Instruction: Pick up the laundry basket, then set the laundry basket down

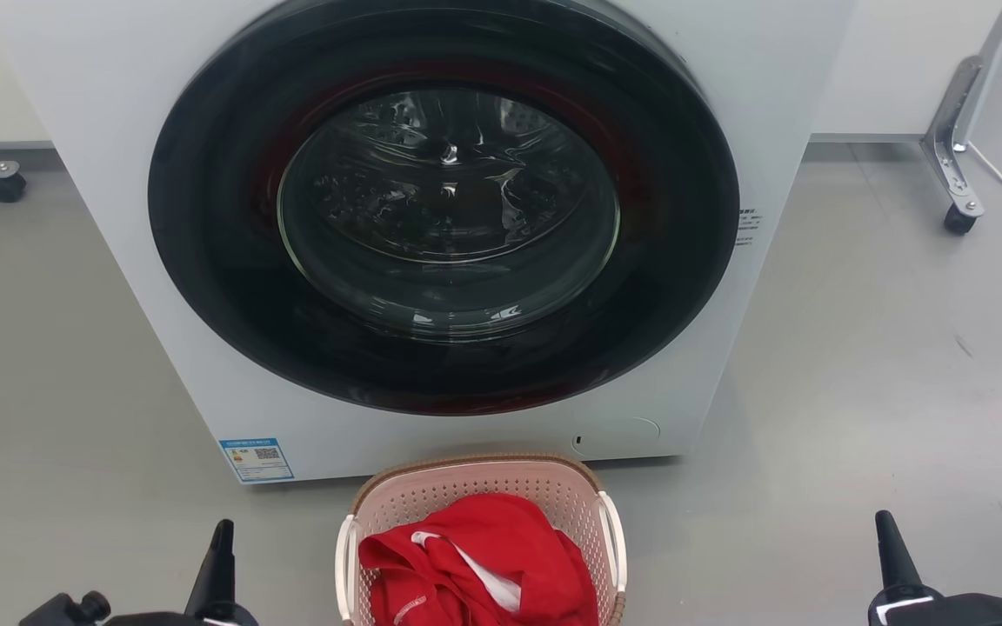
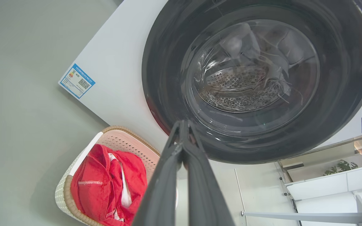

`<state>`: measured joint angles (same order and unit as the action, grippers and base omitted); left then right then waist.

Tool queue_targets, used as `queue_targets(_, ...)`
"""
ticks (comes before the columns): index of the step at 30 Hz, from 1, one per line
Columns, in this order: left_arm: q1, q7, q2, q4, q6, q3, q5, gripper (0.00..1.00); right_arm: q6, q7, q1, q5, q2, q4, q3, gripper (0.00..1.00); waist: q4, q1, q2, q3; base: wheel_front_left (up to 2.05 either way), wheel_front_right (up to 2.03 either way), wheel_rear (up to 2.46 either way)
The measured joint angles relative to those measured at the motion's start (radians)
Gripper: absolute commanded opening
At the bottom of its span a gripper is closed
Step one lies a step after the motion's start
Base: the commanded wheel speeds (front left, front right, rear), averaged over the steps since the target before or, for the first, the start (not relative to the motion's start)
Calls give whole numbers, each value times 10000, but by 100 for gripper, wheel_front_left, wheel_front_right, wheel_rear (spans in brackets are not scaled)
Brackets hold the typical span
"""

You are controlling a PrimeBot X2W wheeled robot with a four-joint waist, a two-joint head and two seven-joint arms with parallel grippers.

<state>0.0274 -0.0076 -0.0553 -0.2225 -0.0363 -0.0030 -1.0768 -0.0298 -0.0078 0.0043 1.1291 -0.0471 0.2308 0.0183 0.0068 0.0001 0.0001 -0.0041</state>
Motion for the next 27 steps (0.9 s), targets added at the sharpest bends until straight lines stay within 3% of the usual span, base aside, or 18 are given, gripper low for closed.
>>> queue_targets(27, -767, 953, 90, -600, -706, 727, -4132, 0, -706, 963, -688, 3718, 25, 543, 911, 0, -55, 0, 0, 47, 0, 0, 0)
